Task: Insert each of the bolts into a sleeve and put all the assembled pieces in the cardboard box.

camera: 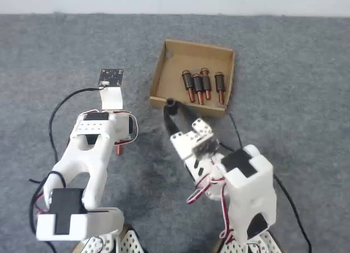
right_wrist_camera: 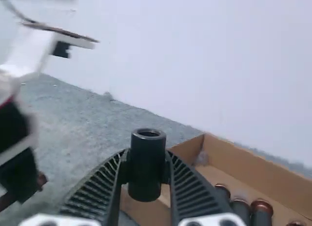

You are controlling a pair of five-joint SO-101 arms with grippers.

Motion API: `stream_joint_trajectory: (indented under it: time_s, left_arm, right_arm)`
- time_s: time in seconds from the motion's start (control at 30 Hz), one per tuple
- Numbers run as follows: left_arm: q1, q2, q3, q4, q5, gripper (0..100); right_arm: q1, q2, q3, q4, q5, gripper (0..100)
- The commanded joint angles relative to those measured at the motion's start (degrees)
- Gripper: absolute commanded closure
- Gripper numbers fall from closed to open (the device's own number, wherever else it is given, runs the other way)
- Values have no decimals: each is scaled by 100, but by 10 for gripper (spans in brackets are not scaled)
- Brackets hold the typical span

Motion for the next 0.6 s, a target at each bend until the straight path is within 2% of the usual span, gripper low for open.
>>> stream_joint_trajectory:
  time_s: [0.0, 0.57]
  left_arm:
    - [-35, -448, -40, -132, -62, 989]
    - [-35, -448, -48, -132, -62, 989]
  right_arm:
    - [-224, 22, 308, -409, 334, 991]
    - [-295, -954, 2127, -409, 308, 991]
